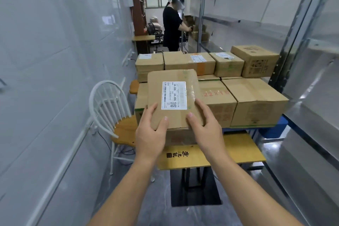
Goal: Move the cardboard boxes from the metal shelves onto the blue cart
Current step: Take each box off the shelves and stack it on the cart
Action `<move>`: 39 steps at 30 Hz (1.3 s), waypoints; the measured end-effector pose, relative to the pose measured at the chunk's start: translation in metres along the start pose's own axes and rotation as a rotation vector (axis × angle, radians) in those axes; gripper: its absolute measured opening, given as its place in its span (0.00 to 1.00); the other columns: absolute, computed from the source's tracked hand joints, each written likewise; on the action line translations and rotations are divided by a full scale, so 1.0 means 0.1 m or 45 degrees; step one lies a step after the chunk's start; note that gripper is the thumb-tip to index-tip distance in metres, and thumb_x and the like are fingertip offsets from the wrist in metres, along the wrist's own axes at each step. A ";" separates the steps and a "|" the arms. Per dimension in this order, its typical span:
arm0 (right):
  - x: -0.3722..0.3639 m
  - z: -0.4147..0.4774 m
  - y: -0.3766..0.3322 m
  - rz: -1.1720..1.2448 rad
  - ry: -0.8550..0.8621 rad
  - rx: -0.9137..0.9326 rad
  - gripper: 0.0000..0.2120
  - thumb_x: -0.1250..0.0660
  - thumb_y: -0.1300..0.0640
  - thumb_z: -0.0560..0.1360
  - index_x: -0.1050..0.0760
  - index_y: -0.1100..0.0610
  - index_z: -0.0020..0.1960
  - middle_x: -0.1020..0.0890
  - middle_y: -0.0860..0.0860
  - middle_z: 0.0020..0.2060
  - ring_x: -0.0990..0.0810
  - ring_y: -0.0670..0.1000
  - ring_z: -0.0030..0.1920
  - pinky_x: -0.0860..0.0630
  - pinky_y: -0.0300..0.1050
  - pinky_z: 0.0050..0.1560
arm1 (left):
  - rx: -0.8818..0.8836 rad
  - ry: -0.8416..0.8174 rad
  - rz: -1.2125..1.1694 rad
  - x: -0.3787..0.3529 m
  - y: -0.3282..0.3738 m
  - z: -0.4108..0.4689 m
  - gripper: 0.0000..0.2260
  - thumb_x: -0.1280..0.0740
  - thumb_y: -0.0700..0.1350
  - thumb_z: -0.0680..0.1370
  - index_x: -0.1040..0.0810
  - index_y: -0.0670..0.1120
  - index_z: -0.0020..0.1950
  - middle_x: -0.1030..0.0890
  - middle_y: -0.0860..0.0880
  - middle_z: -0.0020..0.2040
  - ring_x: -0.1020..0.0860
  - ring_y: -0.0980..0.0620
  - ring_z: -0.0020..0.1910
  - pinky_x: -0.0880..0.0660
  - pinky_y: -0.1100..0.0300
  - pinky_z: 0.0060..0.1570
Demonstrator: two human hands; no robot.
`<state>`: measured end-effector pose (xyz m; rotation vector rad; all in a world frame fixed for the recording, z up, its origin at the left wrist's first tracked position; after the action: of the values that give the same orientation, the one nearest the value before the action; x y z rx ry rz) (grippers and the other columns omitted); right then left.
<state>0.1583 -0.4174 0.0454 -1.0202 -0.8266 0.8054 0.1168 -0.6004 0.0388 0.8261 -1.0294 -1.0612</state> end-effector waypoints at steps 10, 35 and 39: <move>-0.51 1.11 -0.03 0.098 -0.183 0.131 0.20 0.37 0.49 0.81 0.32 0.39 0.72 0.27 0.33 0.64 0.30 0.32 0.63 0.27 0.41 0.64 | 0.013 0.222 0.008 0.05 -0.01 0.98 0.22 0.32 0.49 0.79 0.30 0.61 0.72 0.24 0.62 0.63 0.25 0.61 0.60 0.25 0.59 0.60; -1.59 2.17 0.33 0.140 -0.009 -0.150 0.21 0.36 0.43 0.80 0.31 0.41 0.72 0.24 0.35 0.56 0.24 0.40 0.57 0.24 0.41 0.55 | 0.190 -0.022 0.026 0.18 -0.77 2.59 0.22 0.34 0.57 0.79 0.30 0.57 0.72 0.25 0.57 0.62 0.25 0.55 0.60 0.27 0.58 0.59; -1.61 2.19 0.36 0.129 0.048 -0.149 0.21 0.35 0.41 0.79 0.29 0.41 0.70 0.23 0.40 0.60 0.24 0.44 0.60 0.24 0.49 0.61 | 0.165 -0.101 0.083 0.18 -0.76 2.66 0.23 0.36 0.59 0.79 0.32 0.58 0.73 0.28 0.58 0.62 0.28 0.55 0.62 0.28 0.54 0.63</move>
<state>-0.1121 -0.4604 0.0439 -1.1852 -0.8016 0.8288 -0.1545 -0.6550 0.0592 0.8545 -1.1947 -0.9863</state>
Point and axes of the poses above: each hand's wrist, its own z-axis towards the middle knuckle, its own x-axis out of the back of the hand, y = z × x, the point moved 7 cm from there along z, towards the middle knuckle
